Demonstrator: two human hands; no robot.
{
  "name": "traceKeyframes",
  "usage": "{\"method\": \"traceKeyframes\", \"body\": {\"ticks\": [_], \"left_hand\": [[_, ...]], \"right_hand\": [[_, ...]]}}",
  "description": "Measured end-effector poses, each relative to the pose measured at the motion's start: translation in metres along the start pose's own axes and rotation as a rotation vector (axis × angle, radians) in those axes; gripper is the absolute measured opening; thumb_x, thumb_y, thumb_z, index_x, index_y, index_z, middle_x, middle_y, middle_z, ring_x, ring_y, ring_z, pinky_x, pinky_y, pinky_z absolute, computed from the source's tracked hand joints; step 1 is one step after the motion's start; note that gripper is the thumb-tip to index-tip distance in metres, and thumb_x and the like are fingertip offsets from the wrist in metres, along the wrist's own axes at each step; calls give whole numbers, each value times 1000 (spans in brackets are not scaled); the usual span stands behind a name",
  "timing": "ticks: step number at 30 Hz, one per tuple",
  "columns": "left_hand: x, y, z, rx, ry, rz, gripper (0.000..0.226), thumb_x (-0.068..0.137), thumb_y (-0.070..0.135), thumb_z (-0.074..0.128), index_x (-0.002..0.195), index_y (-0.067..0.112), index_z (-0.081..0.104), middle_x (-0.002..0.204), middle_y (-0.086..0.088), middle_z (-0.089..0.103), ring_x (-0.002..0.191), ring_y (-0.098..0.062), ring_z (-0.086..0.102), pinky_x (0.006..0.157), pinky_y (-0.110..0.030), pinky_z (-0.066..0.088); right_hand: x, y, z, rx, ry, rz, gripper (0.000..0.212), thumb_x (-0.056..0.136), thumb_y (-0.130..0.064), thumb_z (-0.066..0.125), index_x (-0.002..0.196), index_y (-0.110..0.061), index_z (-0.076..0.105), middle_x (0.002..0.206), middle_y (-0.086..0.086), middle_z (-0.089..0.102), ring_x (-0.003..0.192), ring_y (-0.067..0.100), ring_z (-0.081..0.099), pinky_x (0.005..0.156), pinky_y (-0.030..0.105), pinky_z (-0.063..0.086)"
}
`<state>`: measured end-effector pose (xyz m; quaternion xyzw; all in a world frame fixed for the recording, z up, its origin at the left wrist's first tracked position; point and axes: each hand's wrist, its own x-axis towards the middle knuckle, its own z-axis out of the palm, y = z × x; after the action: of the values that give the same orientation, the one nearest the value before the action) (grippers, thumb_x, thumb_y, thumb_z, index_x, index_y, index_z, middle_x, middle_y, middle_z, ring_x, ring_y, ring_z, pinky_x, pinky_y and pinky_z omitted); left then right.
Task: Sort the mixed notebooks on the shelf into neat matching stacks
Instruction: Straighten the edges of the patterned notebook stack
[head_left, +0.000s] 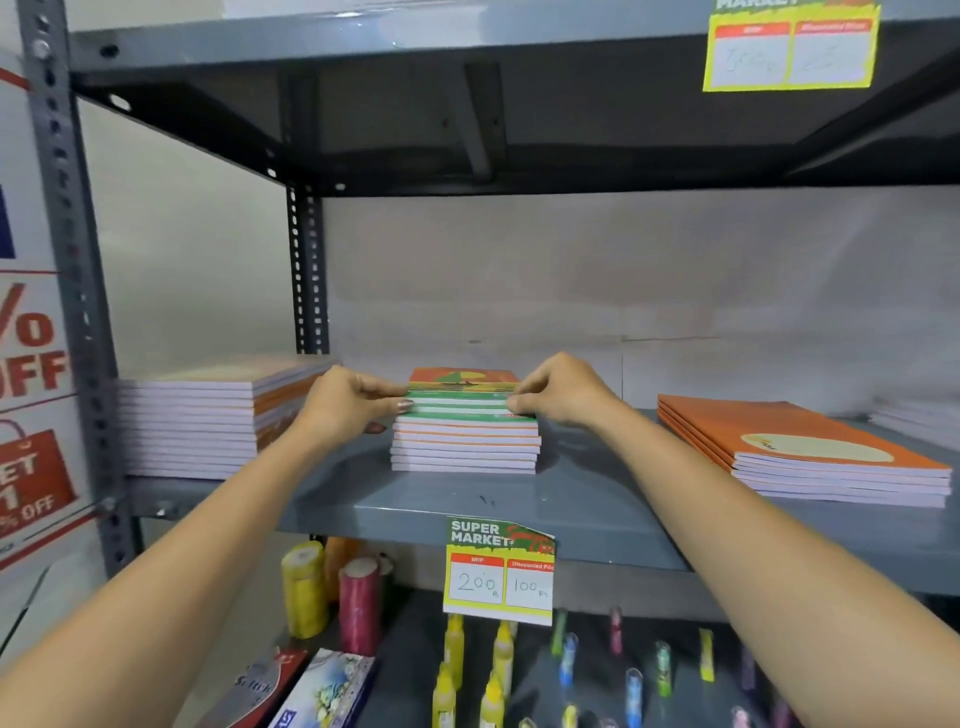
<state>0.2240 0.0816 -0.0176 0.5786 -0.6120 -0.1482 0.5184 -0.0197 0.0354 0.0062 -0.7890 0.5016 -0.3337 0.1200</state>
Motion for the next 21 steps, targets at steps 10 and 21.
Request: {"method": "traceKeyframes", "body": {"ticks": [10, 21], "left_hand": [[4, -4, 4, 102, 93, 69, 24, 75, 8, 76, 96, -4, 74, 82, -16, 74, 55, -6, 67, 55, -11, 57], [-11, -3, 6, 158, 157, 209, 24, 79, 8, 72, 100, -3, 73, 89, -16, 76, 64, -6, 64, 73, -25, 59]], "right_hand": [[-4, 0, 5, -106, 95, 31, 22, 71, -29, 80, 90, -19, 80, 102, 1, 77, 95, 21, 67, 84, 34, 54], [-14, -7, 9, -119, 181, 60, 13, 74, -27, 78, 87, -21, 79, 96, 2, 77, 92, 24, 66, 72, 30, 48]]}}
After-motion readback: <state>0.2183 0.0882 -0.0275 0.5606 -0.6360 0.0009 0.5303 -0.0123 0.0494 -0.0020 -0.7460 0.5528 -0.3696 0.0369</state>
